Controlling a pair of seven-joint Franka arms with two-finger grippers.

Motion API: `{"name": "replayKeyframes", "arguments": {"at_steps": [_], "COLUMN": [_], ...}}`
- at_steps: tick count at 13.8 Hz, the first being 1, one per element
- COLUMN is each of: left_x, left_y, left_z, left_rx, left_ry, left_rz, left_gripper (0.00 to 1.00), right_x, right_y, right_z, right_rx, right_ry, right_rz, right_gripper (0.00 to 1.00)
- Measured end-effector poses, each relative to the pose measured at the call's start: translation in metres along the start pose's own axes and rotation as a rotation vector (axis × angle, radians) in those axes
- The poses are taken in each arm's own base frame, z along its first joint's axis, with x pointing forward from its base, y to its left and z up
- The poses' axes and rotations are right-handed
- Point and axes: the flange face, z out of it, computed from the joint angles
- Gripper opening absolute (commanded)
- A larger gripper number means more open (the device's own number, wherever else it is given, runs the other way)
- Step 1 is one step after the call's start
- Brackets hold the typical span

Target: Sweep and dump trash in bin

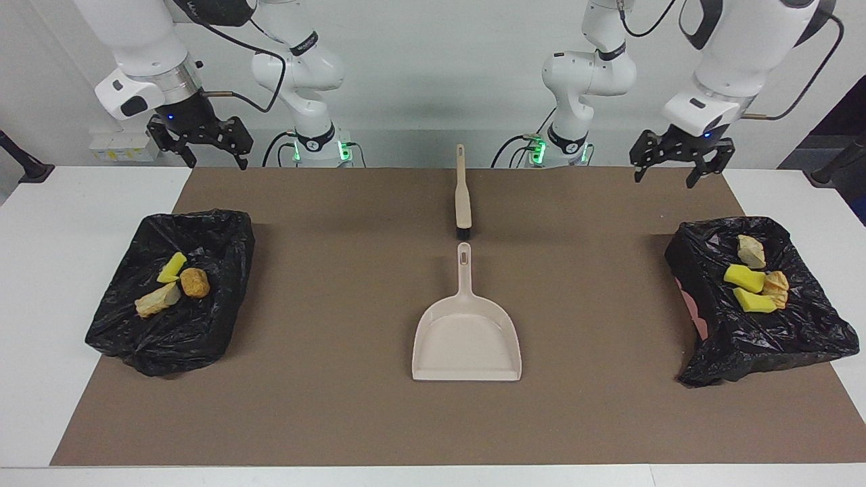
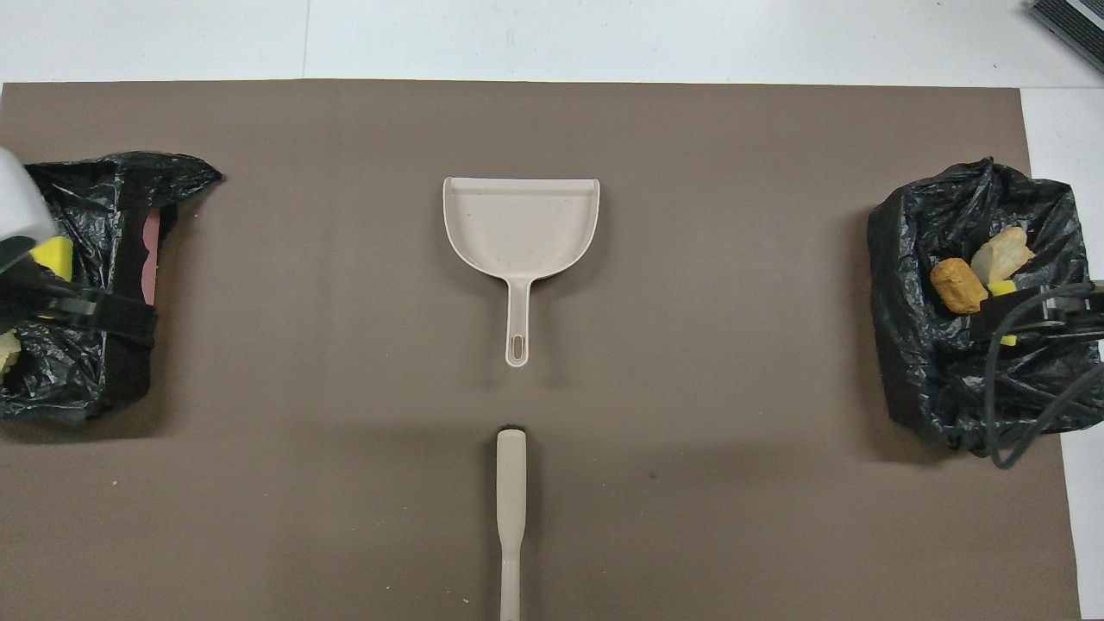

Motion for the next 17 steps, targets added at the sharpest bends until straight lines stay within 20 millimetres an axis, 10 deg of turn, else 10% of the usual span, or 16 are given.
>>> {"name": "replayKeyframes", "arguments": {"at_steps": [5, 17], "left_x": [0.005, 0.002], "left_y": [-0.021, -0.036], "left_z": [-0.025, -0.026], "left_rx": [-0.023, -0.036], "left_ry": [-0.026, -0.03], "left_rz": [-0.017, -0.048], "left_gripper": [1.0, 1.0], "right_x": [-0.003, 0.001], "right_y": [0.032, 0.028], "right_z": [0.002, -0.009], "right_rx": [0.003, 0.001], "right_ry": [-0.022, -0.017], "right_rz": [0.06, 0.054], "right_gripper": [1.0, 1.0]}}
